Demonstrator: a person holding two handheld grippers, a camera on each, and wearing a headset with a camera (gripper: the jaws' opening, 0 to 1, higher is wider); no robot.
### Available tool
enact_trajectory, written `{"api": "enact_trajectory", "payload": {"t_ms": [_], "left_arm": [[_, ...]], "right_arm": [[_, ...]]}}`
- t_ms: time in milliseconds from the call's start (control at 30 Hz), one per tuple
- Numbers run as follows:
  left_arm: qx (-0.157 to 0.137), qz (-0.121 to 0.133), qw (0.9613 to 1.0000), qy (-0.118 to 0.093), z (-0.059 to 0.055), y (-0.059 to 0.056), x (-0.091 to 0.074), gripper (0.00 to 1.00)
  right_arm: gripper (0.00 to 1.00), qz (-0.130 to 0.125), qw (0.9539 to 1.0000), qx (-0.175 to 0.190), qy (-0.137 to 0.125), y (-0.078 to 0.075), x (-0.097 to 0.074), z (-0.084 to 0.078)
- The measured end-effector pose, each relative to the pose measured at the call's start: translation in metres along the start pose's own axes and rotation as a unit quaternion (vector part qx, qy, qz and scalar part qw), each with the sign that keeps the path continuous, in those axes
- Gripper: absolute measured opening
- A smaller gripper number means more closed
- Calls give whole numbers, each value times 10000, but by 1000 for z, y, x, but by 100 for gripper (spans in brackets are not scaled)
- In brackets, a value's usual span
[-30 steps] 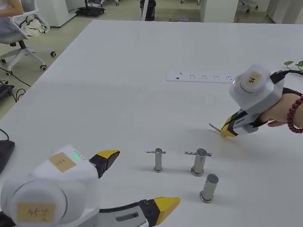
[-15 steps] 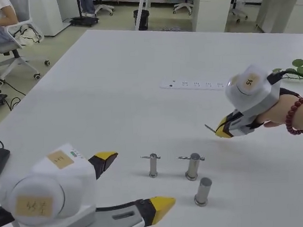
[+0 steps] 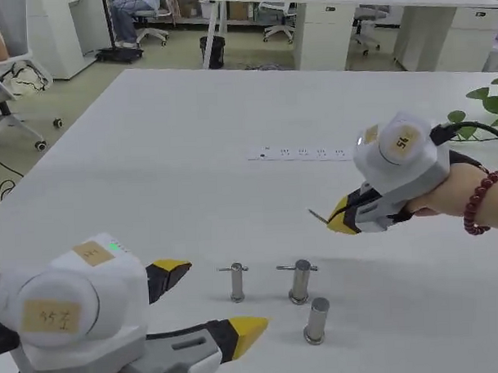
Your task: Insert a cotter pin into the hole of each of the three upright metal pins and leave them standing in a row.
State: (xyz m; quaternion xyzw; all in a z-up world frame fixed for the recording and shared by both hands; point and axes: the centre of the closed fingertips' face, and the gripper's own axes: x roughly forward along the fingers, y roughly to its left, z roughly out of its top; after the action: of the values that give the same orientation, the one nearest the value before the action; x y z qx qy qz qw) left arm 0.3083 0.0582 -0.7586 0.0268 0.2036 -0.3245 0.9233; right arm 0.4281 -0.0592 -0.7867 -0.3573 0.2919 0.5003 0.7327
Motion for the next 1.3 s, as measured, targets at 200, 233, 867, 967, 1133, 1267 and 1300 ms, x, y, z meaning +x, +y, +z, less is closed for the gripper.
{"api": "enact_trajectory", "payload": {"t_ms": [200,233,867,967,1133,1267,1300], "left_arm": [[-155,-120,9998,4,4,-1,5,57],[-205,-147,9997,11,6,-1,7,56],[-750,-626,9952,-45,27,-12,25,28],[-950,-689,9931,-67,30,-13,28,26],[-1183,-732,9903,-59,31,-13,33,19],[-1328,-774,9881,-71,32,-14,34,15],[-1334,-774,9880,-75,32,-14,35,14]], "right_arm": [[2,14,9998,-129,-162,16,-7,12],[2,28,9997,-142,-189,20,-8,14],[2,222,9969,-519,-545,62,-15,38],[2,254,9961,-582,-616,68,-16,43],[2,351,9946,-650,-734,78,-16,51],[2,402,9934,-722,-799,86,-16,56],[2,410,9931,-740,-811,87,-16,57]]}}
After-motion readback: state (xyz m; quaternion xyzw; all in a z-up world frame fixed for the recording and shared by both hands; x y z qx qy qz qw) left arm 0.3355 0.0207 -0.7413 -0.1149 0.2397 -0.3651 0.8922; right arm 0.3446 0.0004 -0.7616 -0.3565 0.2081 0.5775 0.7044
